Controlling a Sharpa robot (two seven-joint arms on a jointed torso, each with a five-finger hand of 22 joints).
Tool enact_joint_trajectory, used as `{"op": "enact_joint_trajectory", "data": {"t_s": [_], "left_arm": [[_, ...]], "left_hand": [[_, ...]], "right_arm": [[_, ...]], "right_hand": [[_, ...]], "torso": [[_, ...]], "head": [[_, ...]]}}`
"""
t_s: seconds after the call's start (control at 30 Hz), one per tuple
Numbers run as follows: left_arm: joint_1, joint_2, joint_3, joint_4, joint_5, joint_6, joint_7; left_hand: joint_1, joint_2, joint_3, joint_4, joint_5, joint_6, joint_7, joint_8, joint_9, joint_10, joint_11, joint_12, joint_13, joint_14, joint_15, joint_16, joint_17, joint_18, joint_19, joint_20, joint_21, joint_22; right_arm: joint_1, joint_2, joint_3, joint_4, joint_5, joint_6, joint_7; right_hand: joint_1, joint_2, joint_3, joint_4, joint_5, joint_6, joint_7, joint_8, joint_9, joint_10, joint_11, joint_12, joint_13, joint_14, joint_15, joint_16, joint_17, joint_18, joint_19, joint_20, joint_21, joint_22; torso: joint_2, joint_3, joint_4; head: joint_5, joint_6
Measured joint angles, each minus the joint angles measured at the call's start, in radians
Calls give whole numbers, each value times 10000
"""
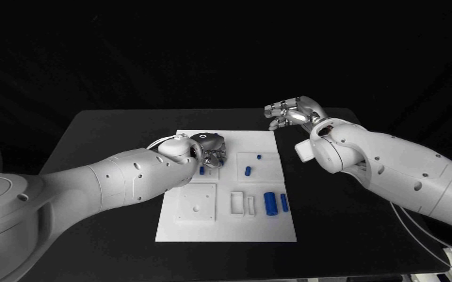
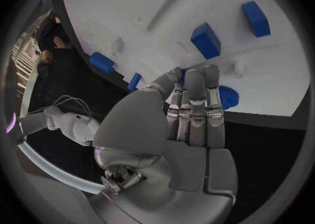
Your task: Assemble the parts on the task board
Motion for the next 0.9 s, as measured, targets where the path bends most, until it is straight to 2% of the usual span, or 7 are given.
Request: {"op": "enact_joint_trajectory", "data": {"t_s": [0.17, 0.23, 0.27, 0.7, 0.77, 0.83, 0.9], "left_arm": [[-1, 8, 2, -4, 17, 40, 11], [-3, 8, 2, -6, 32, 44, 14], [-4, 7, 2, -6, 39, 44, 15], [-112, -235, -3, 194, 280, -453, 195], [-135, -347, 48, 309, 362, -553, 240], [-148, -461, 146, 390, 442, -623, 261], [-151, -599, 315, 499, 550, -696, 276]], "left_hand": [[-12, 65, 231, -19, -145, 301, 5, -52, 1, 377, -24, -77, 0, 89, 13, 0, 21, 13, -35, 36, 231, 0], [-24, 77, 366, -21, -173, 337, -23, -83, 3, 447, -41, -76, 0, 89, 14, 0, 21, 147, -79, 80, 373, 0], [-25, 78, 401, -28, -174, 339, -24, -83, 7, 458, -39, -72, 0, 89, 14, 0, 21, 155, -89, 91, 420, -1], [-34, 81, 557, -102, -253, 471, -25, -43, 5, 606, -65, -28, 25, 264, -52, 0, 61, 150, -89, 92, 692, 7], [-34, 80, 568, -114, -269, 471, -25, -43, 5, 606, -64, -28, 26, 264, -52, 0, 60, 148, -89, 92, 692, 7], [-34, 80, 583, -128, -248, 472, -25, -43, 9, 606, -64, -28, 25, 264, -52, 0, 60, 145, -89, 92, 729, 6], [-33, 79, 587, -133, -222, 471, -25, -43, 11, 606, -64, -28, 25, 264, -52, 0, 72, 142, -93, 88, 729, 6]], "right_arm": [[0, 2, 0, 0, 1, -1, 0], [0, 5, 0, 0, 1, -1, 0], [0, 6, 0, 0, 1, -1, 0], [0, 18, 0, -25, 2, -11, 5], [0, 14, 0, -35, 2, -14, 6], [0, 7, 0, -42, 2, -16, 7], [0, 1, 0, -43, 2, -18, 8]], "right_hand": [[0, 0, 27, -27, 106, 0, 0, 0, 0, 0, 0, 0, 0, 0, 0, 0, 0, -1, -37, -37, 56, -9], [0, 0, 27, -27, 145, 0, 0, 0, 0, 0, 0, 0, 0, 0, 0, 0, -9, -1, -72, -1, 62, -9], [0, 0, 27, -27, 145, 0, 0, 0, 0, 0, 0, 0, 0, 0, 0, 0, -9, 0, -72, -2, 95, -9], [0, 0, 125, -69, 353, -1, -1, 0, 0, 36, 36, 0, 0, -4, -4, 0, -8, -1, -191, -25, 333, -6], [-3, -3, 125, -69, 399, -1, -1, 0, 0, 36, 36, 0, 0, -35, -36, -1, -8, 0, -235, -21, 366, 5], [-30, -30, 125, -69, 416, -1, -1, 0, 0, 36, 36, 0, 0, -35, -36, 0, -8, -1, -250, -36, 366, 10], [-35, -35, 166, -110, 416, -1, -1, 0, 0, 36, 37, 0, 0, -35, -36, -1, -18, 0, -276, -10, 476, 24]], "torso": [[-3, -1, 0], [-5, -2, 0], [-6, -2, 2], [-5, -8, 0], [-5, -8, 0], [-6, -5, 0], [-6, -3, 3]], "head": [[-6, -8], [-6, -8], [-1, -8], [40, 71], [40, 74], [35, 79], [27, 85]]}}
